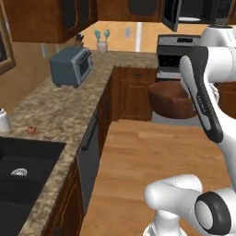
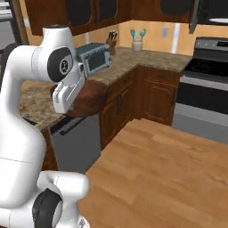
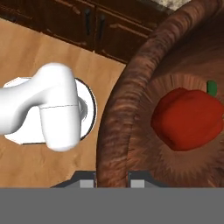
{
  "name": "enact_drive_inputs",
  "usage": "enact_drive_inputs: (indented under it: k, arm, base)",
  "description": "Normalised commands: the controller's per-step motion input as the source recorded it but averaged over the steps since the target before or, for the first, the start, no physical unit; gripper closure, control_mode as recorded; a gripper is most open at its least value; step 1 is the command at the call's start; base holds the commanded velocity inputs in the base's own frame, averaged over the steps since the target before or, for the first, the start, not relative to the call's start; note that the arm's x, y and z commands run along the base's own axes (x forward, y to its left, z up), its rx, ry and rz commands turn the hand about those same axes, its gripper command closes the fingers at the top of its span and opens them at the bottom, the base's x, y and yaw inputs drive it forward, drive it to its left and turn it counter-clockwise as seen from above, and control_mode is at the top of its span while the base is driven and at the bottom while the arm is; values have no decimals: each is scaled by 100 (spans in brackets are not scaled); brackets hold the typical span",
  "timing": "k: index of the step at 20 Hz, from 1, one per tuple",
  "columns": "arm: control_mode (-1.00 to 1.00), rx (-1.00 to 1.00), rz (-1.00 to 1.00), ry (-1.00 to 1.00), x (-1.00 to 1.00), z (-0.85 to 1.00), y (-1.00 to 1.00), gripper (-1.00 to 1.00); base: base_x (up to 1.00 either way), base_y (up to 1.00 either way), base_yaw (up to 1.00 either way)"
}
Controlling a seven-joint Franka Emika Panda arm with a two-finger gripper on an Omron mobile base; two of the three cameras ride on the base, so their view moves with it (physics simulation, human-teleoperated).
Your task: Pick the bell pepper from the sink and place it in the bowl. Then pick the bowl and place it in the microwave. Then close the microwave door and press the start button.
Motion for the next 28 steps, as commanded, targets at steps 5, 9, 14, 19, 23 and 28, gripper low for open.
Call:
enact_drive_inputs:
  k: [5, 9, 14, 19, 23, 28]
  arm:
    - [100, 0, 0, 0, 0, 0, 0, 100]
    - [100, 0, 0, 0, 0, 0, 0, 100]
    - [100, 0, 0, 0, 0, 0, 0, 100]
    - [100, 0, 0, 0, 0, 0, 0, 100]
    - [100, 0, 0, 0, 0, 0, 0, 100]
    - [100, 0, 0, 0, 0, 0, 0, 100]
  base:
    - [44, -36, -66]
    - [100, -96, -17]
    - [100, -100, -4]
    - [100, -67, 11]
    - [100, -89, 32]
    - [100, -82, 32]
